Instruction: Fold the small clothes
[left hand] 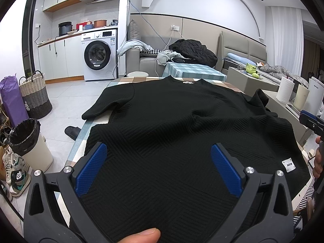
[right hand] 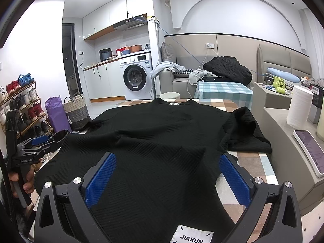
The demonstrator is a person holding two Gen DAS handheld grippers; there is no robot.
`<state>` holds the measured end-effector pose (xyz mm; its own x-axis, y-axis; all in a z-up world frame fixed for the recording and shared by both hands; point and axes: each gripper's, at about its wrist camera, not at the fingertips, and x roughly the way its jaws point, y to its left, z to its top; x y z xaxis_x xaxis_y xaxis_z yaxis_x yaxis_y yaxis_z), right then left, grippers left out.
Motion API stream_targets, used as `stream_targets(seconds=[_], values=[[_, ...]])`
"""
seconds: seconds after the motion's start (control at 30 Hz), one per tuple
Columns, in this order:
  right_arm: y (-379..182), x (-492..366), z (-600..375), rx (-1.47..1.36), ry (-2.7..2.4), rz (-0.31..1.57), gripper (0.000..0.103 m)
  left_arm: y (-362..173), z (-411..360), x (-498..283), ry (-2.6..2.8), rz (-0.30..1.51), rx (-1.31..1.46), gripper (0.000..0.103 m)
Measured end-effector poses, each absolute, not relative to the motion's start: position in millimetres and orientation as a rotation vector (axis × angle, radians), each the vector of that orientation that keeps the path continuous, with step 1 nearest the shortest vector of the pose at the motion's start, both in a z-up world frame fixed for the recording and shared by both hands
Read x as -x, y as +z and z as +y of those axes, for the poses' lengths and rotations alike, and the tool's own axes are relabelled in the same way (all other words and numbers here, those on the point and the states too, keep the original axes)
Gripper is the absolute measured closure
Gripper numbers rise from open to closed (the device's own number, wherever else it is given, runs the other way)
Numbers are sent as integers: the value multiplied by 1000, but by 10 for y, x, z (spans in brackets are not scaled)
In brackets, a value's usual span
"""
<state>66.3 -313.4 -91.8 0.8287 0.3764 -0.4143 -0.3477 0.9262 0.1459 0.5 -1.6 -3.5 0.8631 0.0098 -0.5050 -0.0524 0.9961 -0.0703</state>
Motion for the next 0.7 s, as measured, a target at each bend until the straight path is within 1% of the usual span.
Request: stream_targets(seconds=[0.7], values=[[-919, -660, -3167, -71, 375, 458, 0, -39, -18, -7, 32, 529, 83, 1]])
